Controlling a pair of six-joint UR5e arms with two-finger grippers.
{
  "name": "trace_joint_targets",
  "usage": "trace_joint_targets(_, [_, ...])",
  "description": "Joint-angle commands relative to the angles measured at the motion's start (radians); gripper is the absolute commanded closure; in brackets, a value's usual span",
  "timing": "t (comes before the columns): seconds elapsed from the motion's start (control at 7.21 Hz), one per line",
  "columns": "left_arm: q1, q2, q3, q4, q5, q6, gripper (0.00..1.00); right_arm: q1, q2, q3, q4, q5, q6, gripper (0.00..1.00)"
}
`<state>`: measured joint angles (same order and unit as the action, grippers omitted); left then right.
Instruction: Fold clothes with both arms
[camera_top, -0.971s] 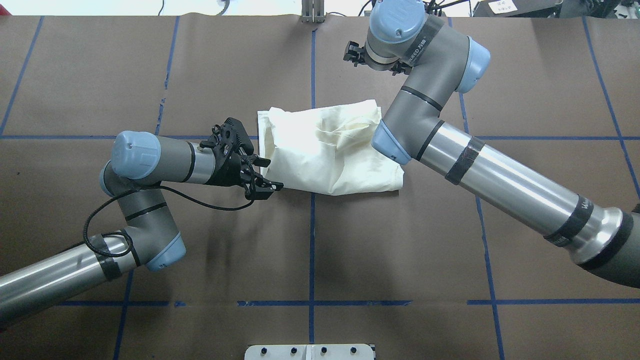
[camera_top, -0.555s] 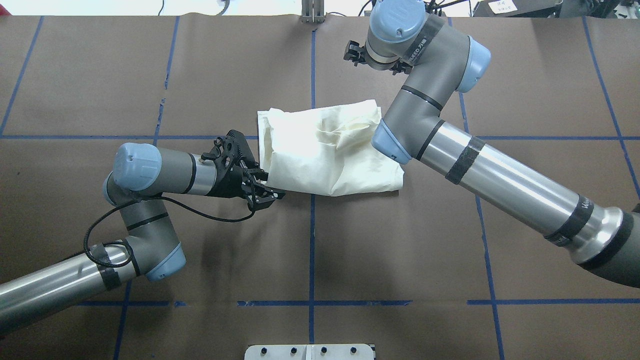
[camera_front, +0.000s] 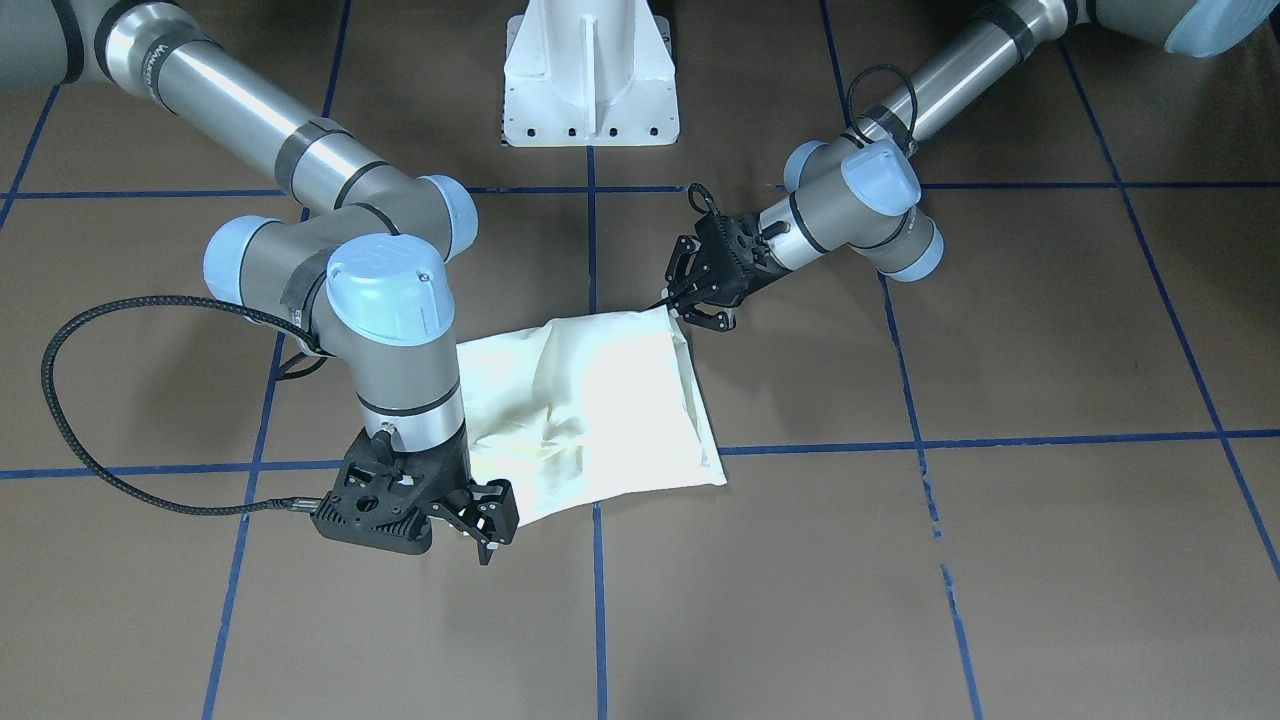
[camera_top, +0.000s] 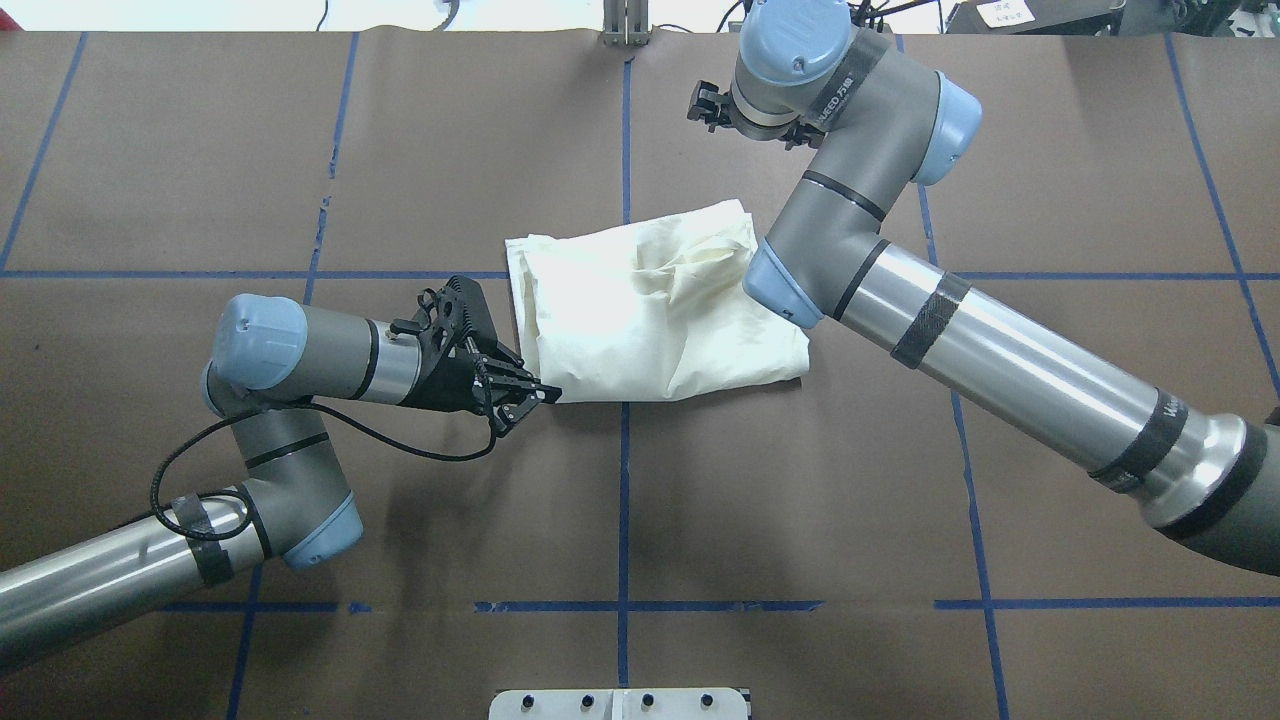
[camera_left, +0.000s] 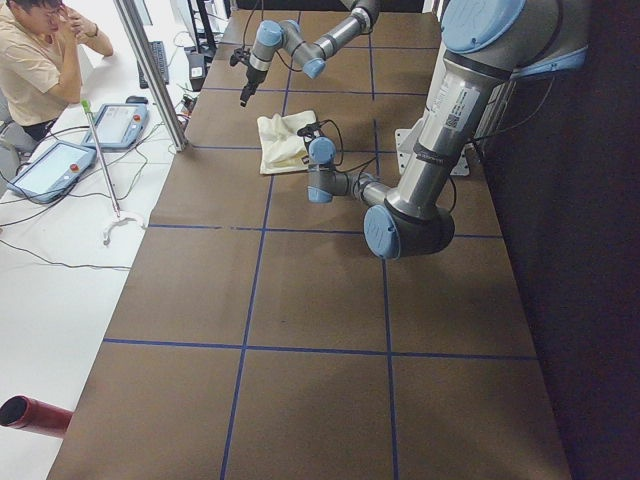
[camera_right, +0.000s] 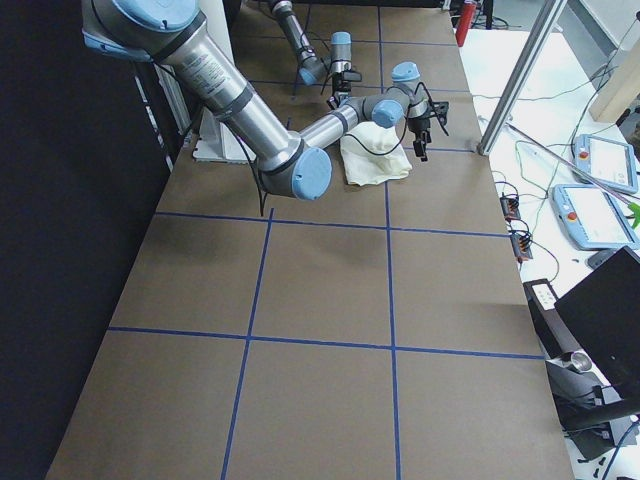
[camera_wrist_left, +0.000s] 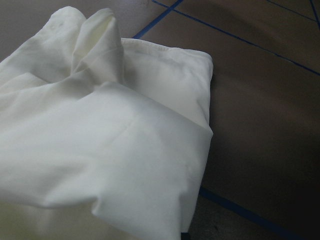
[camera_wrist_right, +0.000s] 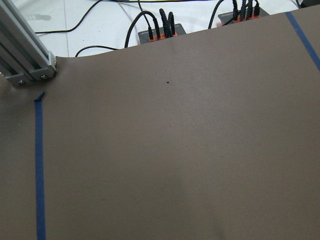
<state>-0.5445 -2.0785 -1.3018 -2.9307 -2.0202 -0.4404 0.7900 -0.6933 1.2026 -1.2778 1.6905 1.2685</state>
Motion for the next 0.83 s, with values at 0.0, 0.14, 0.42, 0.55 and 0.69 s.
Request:
trace_joint_targets(0.0, [0.003,0.003,-0.007,-0.005,-0.015,0.000,0.26,0.000,0.000,0.000,0.000,0.000,0.000,0.00])
trace_joint_targets(0.14, [-0.009,0.001,-0.010,-0.004,-0.059,-0.011,0.00,0.000,0.000,0.000,0.000,0.000,0.000,0.00])
trace_joint_targets(0.42, [-0.089,0.001,-0.011,0.016,-0.160,-0.123,0.00,0.000,0.000,0.002,0.000,0.002,0.002,0.00])
trace_joint_targets(0.55, [-0.106,0.000,-0.013,0.024,-0.216,-0.199,0.00,0.000,0.001,0.002,0.000,0.002,0.003,0.00])
trace_joint_targets(0.69, [-0.109,-0.003,-0.037,0.024,-0.241,-0.324,0.00,0.000,0.002,0.009,0.000,0.000,0.006,0.00])
